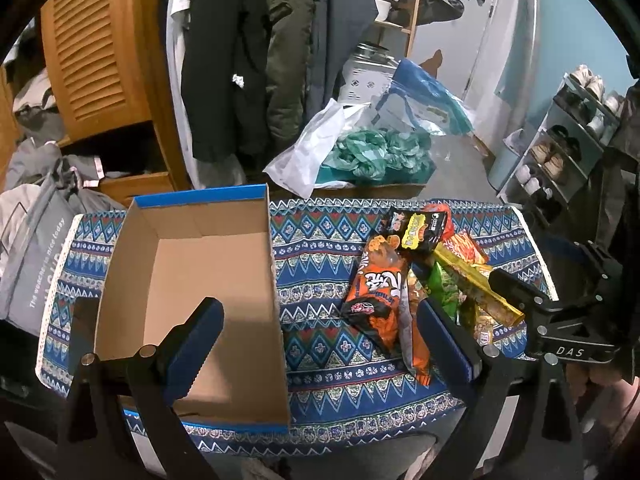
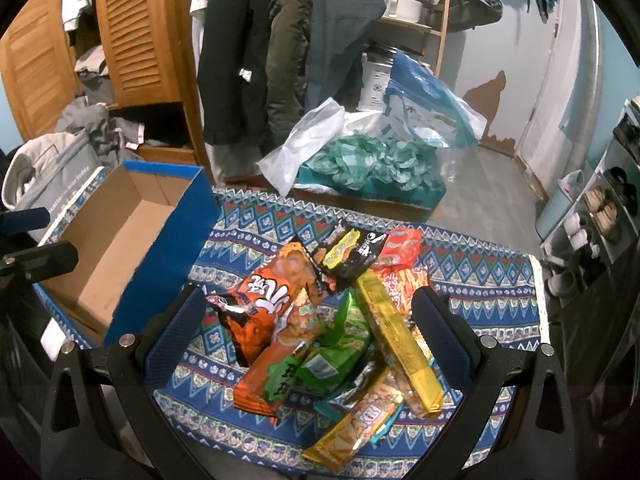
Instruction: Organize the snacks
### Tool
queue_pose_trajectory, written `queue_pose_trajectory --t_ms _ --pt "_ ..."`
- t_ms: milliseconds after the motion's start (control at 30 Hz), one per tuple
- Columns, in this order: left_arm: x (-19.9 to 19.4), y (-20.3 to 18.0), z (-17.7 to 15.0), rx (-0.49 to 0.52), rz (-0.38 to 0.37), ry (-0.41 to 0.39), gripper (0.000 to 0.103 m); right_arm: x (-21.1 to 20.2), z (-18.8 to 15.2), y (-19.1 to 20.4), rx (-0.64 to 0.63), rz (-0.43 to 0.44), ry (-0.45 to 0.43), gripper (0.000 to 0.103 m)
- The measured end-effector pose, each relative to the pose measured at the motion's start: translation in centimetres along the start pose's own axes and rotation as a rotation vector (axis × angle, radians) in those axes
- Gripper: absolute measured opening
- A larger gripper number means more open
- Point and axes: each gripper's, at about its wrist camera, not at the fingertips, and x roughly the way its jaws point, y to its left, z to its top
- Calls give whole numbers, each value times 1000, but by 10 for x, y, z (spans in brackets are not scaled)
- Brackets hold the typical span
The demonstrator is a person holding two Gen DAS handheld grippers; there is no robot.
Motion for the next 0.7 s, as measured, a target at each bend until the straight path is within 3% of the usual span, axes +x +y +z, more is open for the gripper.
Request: queue_pose_trajectory --t_ms 700 --pt "0 1 -4 -6 -7 14 98 5 -2 0 -4 5 3 101"
